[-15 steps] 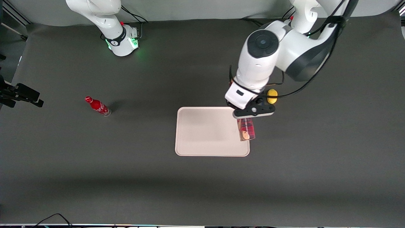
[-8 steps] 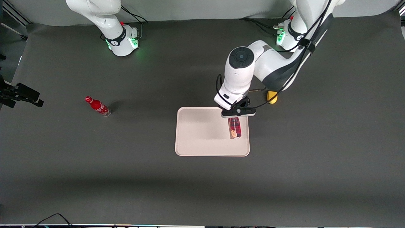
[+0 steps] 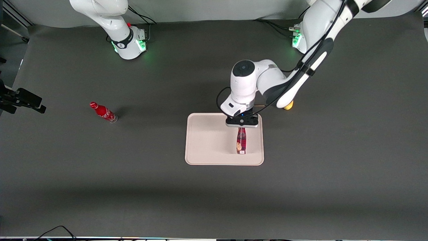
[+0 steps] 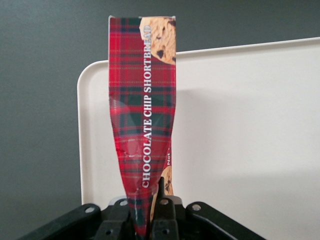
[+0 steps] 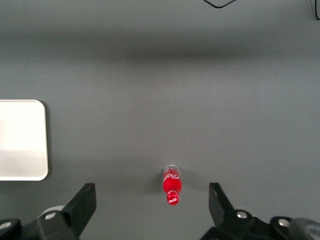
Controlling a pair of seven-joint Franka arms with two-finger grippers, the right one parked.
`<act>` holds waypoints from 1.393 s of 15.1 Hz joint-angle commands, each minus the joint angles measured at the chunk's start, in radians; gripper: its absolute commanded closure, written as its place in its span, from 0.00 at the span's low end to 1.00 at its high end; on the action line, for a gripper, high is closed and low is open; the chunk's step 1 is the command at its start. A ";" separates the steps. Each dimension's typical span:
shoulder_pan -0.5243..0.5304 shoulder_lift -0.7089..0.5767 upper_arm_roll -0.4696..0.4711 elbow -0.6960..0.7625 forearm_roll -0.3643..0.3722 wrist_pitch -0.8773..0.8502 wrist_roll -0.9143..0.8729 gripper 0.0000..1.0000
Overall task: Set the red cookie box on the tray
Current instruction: 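Lower the cookie box onto the tray with the left gripper, then open the left gripper and release the box on the tray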
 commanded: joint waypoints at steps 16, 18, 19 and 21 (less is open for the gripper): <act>-0.002 0.093 0.060 0.018 0.099 0.112 -0.078 0.00; 0.000 0.093 0.060 0.018 0.097 0.113 -0.078 0.00; 0.000 0.093 0.062 0.018 0.097 0.112 -0.076 0.00; -0.002 0.091 0.060 0.019 0.097 0.106 -0.071 0.00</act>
